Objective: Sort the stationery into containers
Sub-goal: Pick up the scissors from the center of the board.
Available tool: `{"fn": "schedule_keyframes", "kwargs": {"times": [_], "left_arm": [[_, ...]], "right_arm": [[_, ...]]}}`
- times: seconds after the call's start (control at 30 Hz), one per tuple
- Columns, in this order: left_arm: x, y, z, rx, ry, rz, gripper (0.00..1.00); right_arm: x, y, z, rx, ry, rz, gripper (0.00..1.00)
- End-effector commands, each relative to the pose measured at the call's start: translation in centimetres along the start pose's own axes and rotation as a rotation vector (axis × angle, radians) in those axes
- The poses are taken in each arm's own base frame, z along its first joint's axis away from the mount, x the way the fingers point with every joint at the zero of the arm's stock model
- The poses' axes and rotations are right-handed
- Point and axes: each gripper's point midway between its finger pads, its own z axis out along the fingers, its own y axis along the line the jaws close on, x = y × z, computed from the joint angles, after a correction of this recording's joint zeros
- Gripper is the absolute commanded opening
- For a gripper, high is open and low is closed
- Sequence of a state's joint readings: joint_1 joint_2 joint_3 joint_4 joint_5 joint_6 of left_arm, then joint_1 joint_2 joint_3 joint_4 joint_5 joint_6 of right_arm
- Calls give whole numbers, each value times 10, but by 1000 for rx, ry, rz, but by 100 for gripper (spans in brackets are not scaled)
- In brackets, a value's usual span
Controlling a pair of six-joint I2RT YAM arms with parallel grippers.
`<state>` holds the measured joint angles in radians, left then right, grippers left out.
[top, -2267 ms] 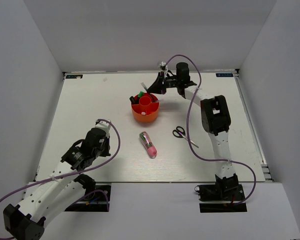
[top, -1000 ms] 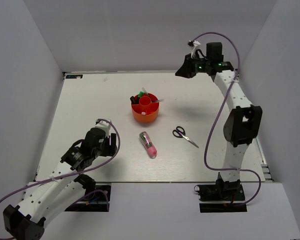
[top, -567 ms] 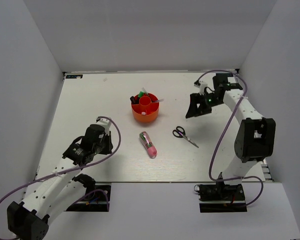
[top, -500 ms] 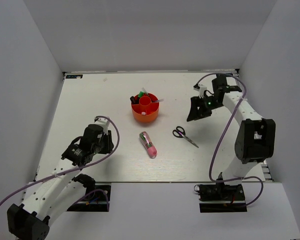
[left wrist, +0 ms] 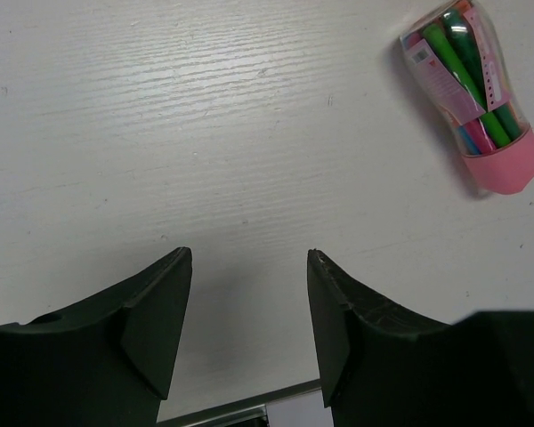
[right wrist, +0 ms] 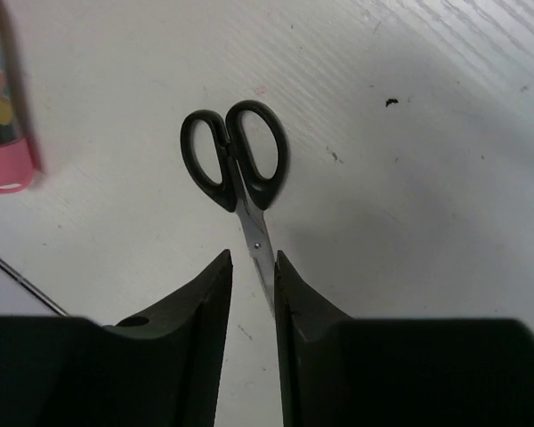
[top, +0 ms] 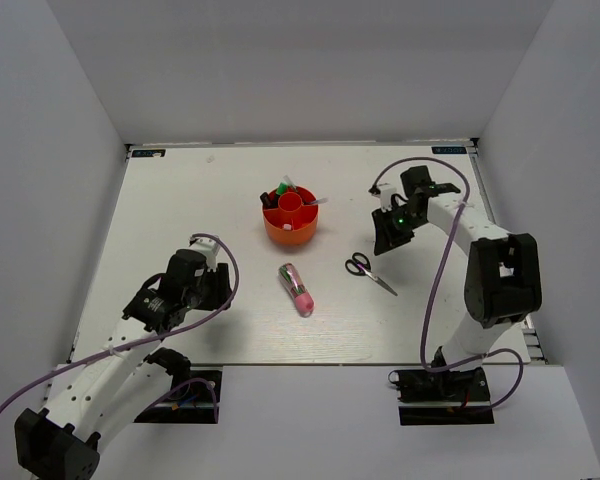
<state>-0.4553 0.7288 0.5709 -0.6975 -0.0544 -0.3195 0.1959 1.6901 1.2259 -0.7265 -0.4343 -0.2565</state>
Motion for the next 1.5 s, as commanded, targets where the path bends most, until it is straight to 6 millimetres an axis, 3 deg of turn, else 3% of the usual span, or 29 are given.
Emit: {"fn": "schedule_keyframes", "kwargs": {"times": [0.0, 0.27, 0.6, 0.97, 1.47], "left_arm": [[-3, -2, -3, 12, -13, -5, 65], [-2, -1, -2, 10, -7, -5, 65], [-2, -2, -2, 13, -2, -1, 65], [-2, -3, -3, 18, -3, 0, 65], [-1, -3, -3, 20, -1, 1, 65]], "right_arm": [[-19, -8, 8, 93, 0, -91, 30], [-27, -23, 30, 272, 68, -175, 34], [-24, -24, 54, 283, 122, -208, 34], [-21, -11, 62, 246, 134, -220, 34], [-17, -19, 75, 280, 163, -222, 34]]}}
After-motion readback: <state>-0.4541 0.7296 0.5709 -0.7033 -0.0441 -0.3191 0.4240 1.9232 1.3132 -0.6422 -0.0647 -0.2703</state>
